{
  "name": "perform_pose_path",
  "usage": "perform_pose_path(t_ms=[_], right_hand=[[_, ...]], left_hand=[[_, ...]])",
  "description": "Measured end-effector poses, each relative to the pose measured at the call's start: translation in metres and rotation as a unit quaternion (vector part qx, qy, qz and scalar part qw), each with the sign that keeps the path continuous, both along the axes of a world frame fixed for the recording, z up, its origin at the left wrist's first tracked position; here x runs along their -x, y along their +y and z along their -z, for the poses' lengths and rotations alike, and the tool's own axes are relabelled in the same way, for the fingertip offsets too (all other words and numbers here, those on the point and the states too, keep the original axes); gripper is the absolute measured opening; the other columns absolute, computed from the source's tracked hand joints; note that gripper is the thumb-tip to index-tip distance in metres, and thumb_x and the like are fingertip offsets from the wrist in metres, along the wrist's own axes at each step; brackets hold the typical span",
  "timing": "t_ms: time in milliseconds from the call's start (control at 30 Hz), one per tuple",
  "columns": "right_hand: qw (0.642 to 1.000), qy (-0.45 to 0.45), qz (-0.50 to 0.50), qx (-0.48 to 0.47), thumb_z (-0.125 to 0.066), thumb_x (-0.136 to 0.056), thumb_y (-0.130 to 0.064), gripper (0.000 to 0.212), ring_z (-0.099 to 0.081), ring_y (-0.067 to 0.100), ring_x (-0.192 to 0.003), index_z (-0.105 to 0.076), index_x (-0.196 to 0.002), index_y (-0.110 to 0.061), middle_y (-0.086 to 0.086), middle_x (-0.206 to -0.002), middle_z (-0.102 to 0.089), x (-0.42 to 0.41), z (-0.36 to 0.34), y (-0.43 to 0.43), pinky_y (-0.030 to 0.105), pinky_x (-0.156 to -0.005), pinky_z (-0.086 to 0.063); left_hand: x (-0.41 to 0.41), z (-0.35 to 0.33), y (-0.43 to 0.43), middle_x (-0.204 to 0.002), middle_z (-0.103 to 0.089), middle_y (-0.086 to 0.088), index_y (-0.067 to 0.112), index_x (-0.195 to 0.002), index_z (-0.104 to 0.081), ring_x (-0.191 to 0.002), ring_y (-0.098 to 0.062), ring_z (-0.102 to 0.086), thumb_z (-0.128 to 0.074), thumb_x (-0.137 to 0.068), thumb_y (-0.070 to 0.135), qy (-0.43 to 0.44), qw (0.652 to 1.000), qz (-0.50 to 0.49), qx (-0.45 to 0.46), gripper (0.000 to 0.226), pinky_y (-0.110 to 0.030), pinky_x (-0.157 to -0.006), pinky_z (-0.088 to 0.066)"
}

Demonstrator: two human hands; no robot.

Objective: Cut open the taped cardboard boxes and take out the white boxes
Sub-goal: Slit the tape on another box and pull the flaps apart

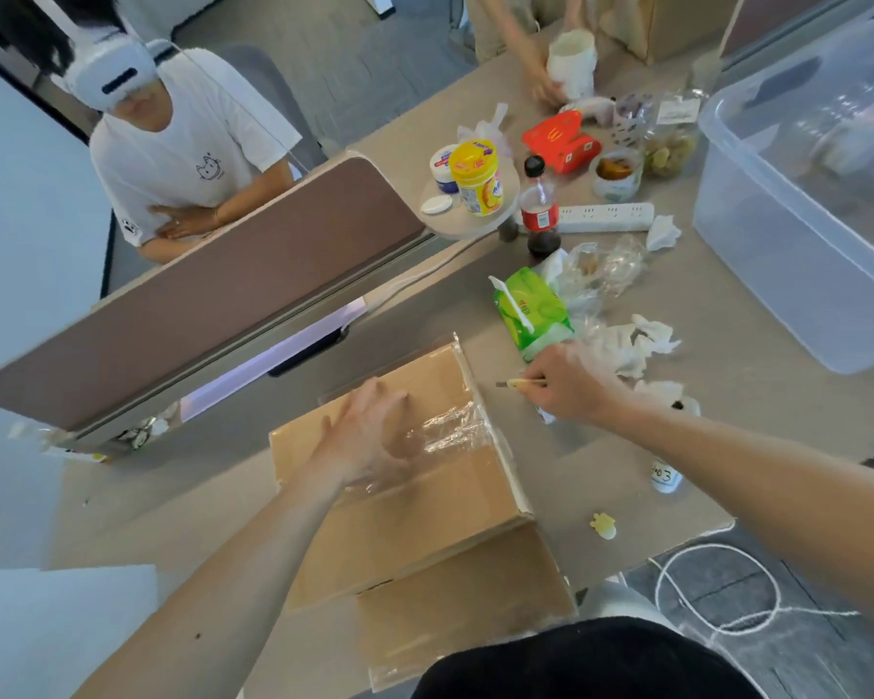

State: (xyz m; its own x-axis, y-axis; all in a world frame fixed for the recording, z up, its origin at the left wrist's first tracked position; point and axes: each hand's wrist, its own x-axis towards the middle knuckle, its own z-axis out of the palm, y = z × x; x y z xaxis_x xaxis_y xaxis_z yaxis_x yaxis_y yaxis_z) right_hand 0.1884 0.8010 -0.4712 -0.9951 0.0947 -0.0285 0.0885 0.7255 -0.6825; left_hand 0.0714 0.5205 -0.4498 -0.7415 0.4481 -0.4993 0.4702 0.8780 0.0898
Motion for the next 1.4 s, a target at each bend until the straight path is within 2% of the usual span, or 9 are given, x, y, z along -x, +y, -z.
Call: perform_pose_path(t_ms=[100,233,367,467,600,733,933,1133,1400], right_hand=[[0.991,-0.024,0.078,0.103,-0.065,-0.089,-0.024,0.049,-0.023,0.018,-0.056,-0.041,-0.049,-0.007,0.006,-0.053,-0.031,-0.004,0.015,-0.024,0.032,-0.051,-0.022],[0.968,-0.04,0.151,0.196,-0.062,-0.089,-0.019,0.055,-0.016,0.015,-0.055,-0.021,-0.052,-0.019,-0.002,-0.053,-0.018,-0.005,0.032,-0.042,0.033,-0.053,-0.015],[0.954,-0.055,0.176,0.236,-0.062,-0.09,-0.02,0.057,-0.016,0.012,-0.051,-0.021,-0.051,-0.021,-0.005,-0.052,-0.018,-0.005,0.043,-0.054,0.028,-0.051,-0.015],[0.951,-0.064,0.176,0.248,-0.062,-0.091,-0.023,0.056,-0.018,0.01,-0.048,-0.024,-0.05,-0.02,-0.006,-0.049,-0.02,-0.004,0.046,-0.054,0.026,-0.049,-0.016],[0.946,-0.058,0.174,0.266,-0.062,-0.092,-0.026,0.054,-0.021,0.01,-0.048,-0.029,-0.05,-0.018,-0.005,-0.05,-0.024,-0.005,0.048,-0.054,0.026,-0.049,-0.019],[0.944,-0.055,0.17,0.278,-0.063,-0.092,-0.024,0.052,-0.021,0.011,-0.048,-0.033,-0.051,-0.013,-0.004,-0.049,-0.024,-0.002,0.046,-0.056,0.024,-0.047,-0.018],[0.945,-0.076,0.16,0.275,-0.062,-0.091,-0.022,0.06,-0.02,0.011,-0.043,-0.024,-0.045,-0.019,-0.008,-0.039,-0.018,0.006,0.04,-0.058,0.028,-0.048,-0.022],[0.951,-0.101,0.112,0.271,-0.062,-0.091,-0.015,0.062,-0.017,0.011,-0.042,-0.023,-0.042,-0.02,-0.008,-0.04,-0.019,-0.008,0.043,-0.055,0.027,-0.048,-0.021],[0.955,-0.101,0.094,0.264,-0.06,-0.09,-0.015,0.058,-0.018,0.012,-0.044,-0.026,-0.042,-0.018,-0.005,-0.042,-0.021,-0.025,0.042,-0.059,0.031,-0.05,-0.024]], left_hand=[[-0.001,-0.001,0.021,-0.165,0.014,0.004,0.05,-0.152,-0.004,-0.153,-0.032,0.006,-0.082,-0.067,0.042,-0.025,0.997,0.025,0.062,0.116,-0.069,-0.116,-0.009],[0.005,-0.006,0.032,-0.165,0.011,0.003,0.053,-0.151,-0.001,-0.153,-0.036,0.004,-0.081,-0.059,0.044,-0.035,0.996,0.022,0.073,0.122,-0.066,-0.115,-0.016],[0.001,-0.001,0.034,-0.164,0.005,0.004,0.052,-0.149,-0.002,-0.153,-0.037,0.001,-0.08,-0.054,0.039,-0.02,0.999,0.005,0.046,0.124,-0.056,-0.113,-0.032],[-0.003,0.003,0.038,-0.159,-0.002,0.004,0.049,-0.148,0.001,-0.151,-0.042,0.0,-0.077,-0.057,0.038,-0.008,0.999,0.006,0.043,0.121,-0.055,-0.108,-0.04],[-0.004,0.003,0.041,-0.152,-0.013,0.001,0.043,-0.15,-0.001,-0.147,-0.047,-0.01,-0.073,-0.064,0.04,0.016,0.999,0.013,0.032,0.112,-0.055,-0.108,-0.04],[0.001,-0.003,0.043,-0.146,-0.02,0.003,0.041,-0.152,-0.005,-0.147,-0.047,-0.014,-0.07,-0.062,0.03,0.008,1.0,0.009,0.027,0.111,-0.05,-0.105,-0.043],[-0.003,0.0,0.044,-0.147,-0.018,0.003,0.04,-0.151,-0.005,-0.147,-0.047,-0.015,-0.072,-0.065,0.031,0.023,0.999,0.014,0.03,0.11,-0.046,-0.1,-0.046],[-0.006,0.006,0.043,-0.151,-0.017,0.002,0.04,-0.153,-0.006,-0.148,-0.044,-0.014,-0.071,-0.064,0.03,0.04,0.999,0.002,0.025,0.11,-0.046,-0.103,-0.046],[-0.013,0.004,0.044,-0.148,-0.021,0.0,0.037,-0.154,-0.009,-0.145,-0.044,-0.018,-0.072,-0.063,0.023,0.049,0.999,0.008,0.024,0.112,-0.043,-0.098,-0.047]])
